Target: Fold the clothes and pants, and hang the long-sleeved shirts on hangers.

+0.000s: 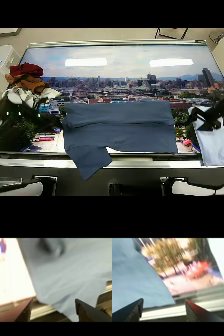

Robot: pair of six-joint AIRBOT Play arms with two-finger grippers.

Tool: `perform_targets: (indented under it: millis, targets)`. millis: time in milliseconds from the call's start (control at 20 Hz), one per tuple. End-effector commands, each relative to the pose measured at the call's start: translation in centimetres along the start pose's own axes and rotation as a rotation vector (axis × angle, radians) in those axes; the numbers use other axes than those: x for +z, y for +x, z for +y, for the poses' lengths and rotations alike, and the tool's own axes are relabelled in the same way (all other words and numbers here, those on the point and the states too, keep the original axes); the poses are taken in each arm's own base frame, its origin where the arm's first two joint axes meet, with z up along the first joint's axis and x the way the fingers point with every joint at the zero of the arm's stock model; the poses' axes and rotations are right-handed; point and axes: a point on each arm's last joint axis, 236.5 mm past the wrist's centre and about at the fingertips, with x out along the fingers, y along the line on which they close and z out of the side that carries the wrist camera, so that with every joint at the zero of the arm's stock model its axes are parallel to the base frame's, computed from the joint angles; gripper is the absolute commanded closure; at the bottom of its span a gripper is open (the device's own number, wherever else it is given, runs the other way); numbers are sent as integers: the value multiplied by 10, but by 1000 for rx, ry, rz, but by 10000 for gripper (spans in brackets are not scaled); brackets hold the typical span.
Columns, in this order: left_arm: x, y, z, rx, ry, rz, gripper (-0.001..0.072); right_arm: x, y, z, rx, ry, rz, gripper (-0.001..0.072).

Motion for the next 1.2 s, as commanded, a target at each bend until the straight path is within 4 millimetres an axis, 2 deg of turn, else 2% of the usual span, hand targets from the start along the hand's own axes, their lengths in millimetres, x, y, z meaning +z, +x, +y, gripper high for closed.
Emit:
perform_targets:
  millis: [0, 100, 200, 300, 450, 500, 650, 750, 850, 950, 1050, 1150]
  targets:
    - [-69, 48, 4, -50, -31, 43, 131, -33, 25, -15, 16, 29, 34, 112]
    - [-97, 68, 1, -70, -24, 68, 131, -45, 38, -15, 24, 29, 80, 112]
    - [-112, 85, -6, -99, -27, 86, 131, -47, 41, -16, 24, 31, 90, 112]
    - [-119, 101, -14, -127, -36, 103, 132, -47, 41, -16, 25, 31, 90, 113]
    - [-114, 118, -36, -187, -55, 74, 139, -49, 41, -17, 20, 28, 96, 113]
    - [-111, 123, -38, -178, -71, 61, 245, -49, 41, -18, 14, 28, 95, 112]
    - [-106, 138, -35, -127, -101, 30, 281, -45, 43, -21, 2, 29, 79, 112]
    - [-104, 142, -35, -113, -84, 17, 685, -50, 51, -22, 3, 33, 97, 112]
    - [-103, 141, -34, -107, -68, 11, 684, -64, 68, -21, 17, 25, 147, 111]
    - [-103, 140, -35, -109, -65, 11, 684, -79, 88, -12, 74, -4, 188, 110]
    - [-105, 139, -36, -111, -62, 15, 684, -80, 105, -5, 112, 4, 170, 110]
    - [-106, 139, -37, -113, -59, 18, 684, -80, 114, 5, 162, 15, 161, 112]
